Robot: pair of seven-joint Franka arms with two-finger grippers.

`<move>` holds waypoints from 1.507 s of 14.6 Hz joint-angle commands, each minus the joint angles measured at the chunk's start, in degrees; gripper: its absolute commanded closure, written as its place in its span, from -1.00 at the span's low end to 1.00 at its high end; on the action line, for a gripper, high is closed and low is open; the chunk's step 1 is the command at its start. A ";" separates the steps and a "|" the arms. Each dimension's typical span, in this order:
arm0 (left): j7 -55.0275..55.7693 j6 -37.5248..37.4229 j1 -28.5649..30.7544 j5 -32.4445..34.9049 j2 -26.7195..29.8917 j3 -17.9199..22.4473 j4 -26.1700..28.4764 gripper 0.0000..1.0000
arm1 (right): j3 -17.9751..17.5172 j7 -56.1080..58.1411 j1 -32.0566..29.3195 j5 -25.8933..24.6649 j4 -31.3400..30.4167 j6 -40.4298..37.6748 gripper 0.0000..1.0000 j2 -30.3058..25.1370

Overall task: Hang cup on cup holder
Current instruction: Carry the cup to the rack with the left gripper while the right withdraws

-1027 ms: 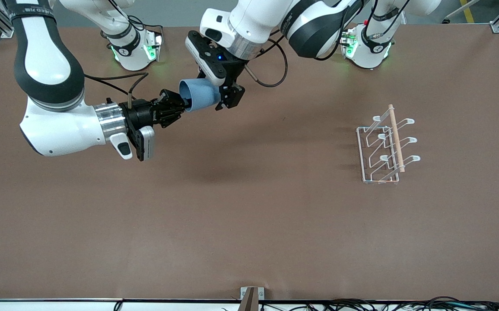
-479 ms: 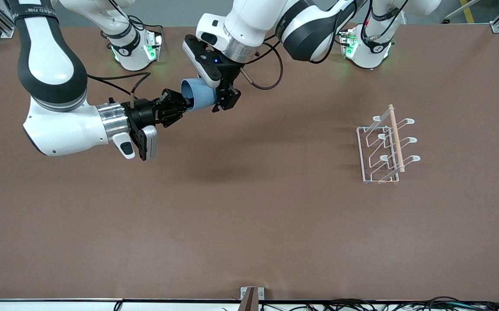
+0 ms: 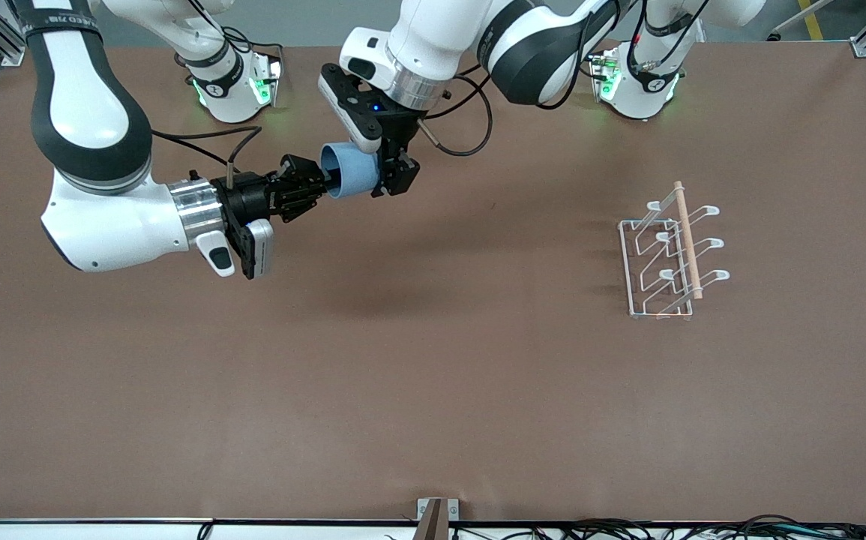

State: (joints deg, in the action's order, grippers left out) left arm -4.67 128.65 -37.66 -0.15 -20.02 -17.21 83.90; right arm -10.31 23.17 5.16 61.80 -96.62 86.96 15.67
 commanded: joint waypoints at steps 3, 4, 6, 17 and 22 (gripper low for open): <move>-1.22 -15.41 0.75 1.29 1.30 0.60 -1.11 0.10 | 0.64 0.13 -4.70 0.61 1.88 -1.71 -1.00 -0.99; -1.22 -19.19 1.44 1.38 1.74 0.69 -1.11 0.10 | 1.08 0.13 -5.67 -0.27 1.79 -1.53 -1.00 -1.51; -1.22 -27.18 2.94 5.22 2.00 0.69 -1.02 0.09 | 1.70 -0.05 -8.83 -6.83 1.79 -0.92 -1.00 -3.35; -20.63 -55.53 11.02 43.18 0.78 0.60 8.72 0.10 | 1.26 -8.70 -11.05 -46.13 3.79 11.39 -1.00 -12.33; -20.82 -55.44 14.45 57.52 -1.85 0.60 16.12 0.13 | 1.00 -29.38 -2.52 -57.58 7.75 10.86 -1.00 -11.89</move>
State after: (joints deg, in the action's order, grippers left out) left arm -24.76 73.55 -24.97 53.11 -21.82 -16.15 98.23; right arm -9.36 0.51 0.54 6.94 -90.76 98.13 4.23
